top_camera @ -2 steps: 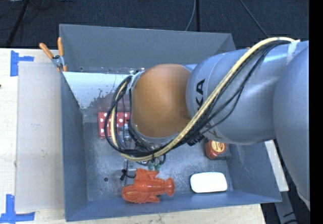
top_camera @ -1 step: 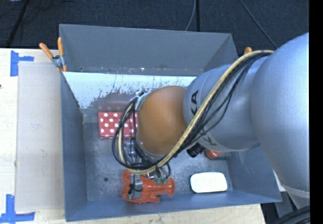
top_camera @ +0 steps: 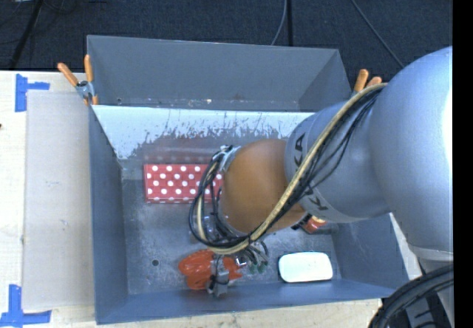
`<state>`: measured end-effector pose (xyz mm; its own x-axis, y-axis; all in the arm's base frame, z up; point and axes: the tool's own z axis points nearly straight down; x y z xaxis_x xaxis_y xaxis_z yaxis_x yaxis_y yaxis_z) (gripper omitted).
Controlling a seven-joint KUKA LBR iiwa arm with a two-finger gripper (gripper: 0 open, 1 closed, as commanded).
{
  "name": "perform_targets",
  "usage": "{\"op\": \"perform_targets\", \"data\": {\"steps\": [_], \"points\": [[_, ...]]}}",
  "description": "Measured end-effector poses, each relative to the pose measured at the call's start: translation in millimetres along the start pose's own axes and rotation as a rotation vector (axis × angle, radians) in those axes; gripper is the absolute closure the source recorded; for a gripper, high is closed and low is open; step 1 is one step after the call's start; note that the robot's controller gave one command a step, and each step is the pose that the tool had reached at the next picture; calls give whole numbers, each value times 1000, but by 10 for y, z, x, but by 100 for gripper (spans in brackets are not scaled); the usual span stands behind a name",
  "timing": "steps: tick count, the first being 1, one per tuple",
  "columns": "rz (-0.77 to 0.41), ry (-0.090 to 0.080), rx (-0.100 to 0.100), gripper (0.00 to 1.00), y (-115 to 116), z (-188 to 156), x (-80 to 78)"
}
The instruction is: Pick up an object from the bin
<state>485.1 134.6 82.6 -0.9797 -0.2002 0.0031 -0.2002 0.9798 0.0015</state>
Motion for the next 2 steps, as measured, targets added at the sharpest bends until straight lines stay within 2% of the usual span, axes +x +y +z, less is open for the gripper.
{"op": "perform_targets", "data": {"steps": [1,2], "points": [[7,7,2,100,-326,128,133],[10,-12,2,0,-337,108,85]]}}
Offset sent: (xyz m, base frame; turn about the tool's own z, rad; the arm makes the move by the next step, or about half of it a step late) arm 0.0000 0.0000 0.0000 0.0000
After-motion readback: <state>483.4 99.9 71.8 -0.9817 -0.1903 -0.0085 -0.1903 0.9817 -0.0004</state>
